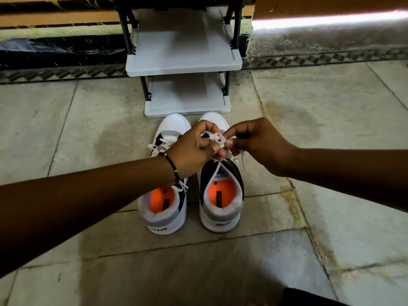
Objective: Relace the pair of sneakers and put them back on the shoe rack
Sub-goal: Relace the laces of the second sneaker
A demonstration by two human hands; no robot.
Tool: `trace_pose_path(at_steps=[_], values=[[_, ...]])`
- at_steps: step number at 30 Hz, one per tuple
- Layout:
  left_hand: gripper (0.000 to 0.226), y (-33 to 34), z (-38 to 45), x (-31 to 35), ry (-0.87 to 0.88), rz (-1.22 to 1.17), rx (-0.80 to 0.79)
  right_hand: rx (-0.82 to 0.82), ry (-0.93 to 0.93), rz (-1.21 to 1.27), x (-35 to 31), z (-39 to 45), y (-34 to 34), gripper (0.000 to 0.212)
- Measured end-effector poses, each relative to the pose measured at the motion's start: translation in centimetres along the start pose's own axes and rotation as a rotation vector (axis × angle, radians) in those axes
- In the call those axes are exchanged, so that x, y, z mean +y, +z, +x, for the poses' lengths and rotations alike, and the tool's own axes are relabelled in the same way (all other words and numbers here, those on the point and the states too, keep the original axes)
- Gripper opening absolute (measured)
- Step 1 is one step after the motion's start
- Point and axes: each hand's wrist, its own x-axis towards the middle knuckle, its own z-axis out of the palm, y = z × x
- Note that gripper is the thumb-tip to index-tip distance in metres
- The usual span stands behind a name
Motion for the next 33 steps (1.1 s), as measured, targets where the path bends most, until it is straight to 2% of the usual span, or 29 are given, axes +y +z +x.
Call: trace_pose_path(at_steps=[3, 5, 7, 9, 12, 17, 20, 24, 27, 33], values=[[0.011, -0.2, 0.3, -0.7, -0.14, -0.064, 0.035, -0.025, -0.184, -0.351, 0.3, -0.1, -0.2, 0.014], [0.009, -0.2, 0.2, -1.0, -0.182, -0.055, 0.032, -0.072, -0.4, -0.569, 0.1, 0.0, -0.4, 0.015], [0.015, -0.1, 0.2, -1.0, -0.181, -0.096, 0.039, -0.122, -0.563, -0.72, -0.4, 0.1, -0.6, 0.017], [0.023, -0.3, 0.2, -0.9, -0.167, -0.142, 0.058, -0.136, -0.623, -0.779, -0.6, 0.2, -0.8, 0.017], [0.028, -0.6, 0.2, -0.8, -0.143, -0.111, 0.05, -0.117, -0.562, -0.725, -0.4, 0.2, -0.6, 0.014], [0.031, -0.5, 0.0, -0.9, 0.019, 0.053, 0.066, -0.087, -0.299, -0.597, -0.3, 0.6, -0.3, 0.002], [0.03, -0.4, -0.3, -1.1, 0.089, 0.183, 0.095, -0.122, -0.231, -0.567, -0.4, 0.6, 0.0, 0.007], [0.011, 0.4, -0.3, -1.1, 0.054, 0.224, 0.145, -0.089, -0.232, -0.618, 0.0, 0.5, 0.4, 0.017], [0.019, 0.7, 0.1, -1.2, -0.05, 0.172, 0.145, -0.077, -0.284, -0.666, 0.3, 0.5, 0.3, 0.023], [0.022, 0.0, 0.5, -1.0, -0.103, 0.206, -0.008, -0.067, -0.411, -0.779, -0.1, 0.7, 0.4, 0.01]])
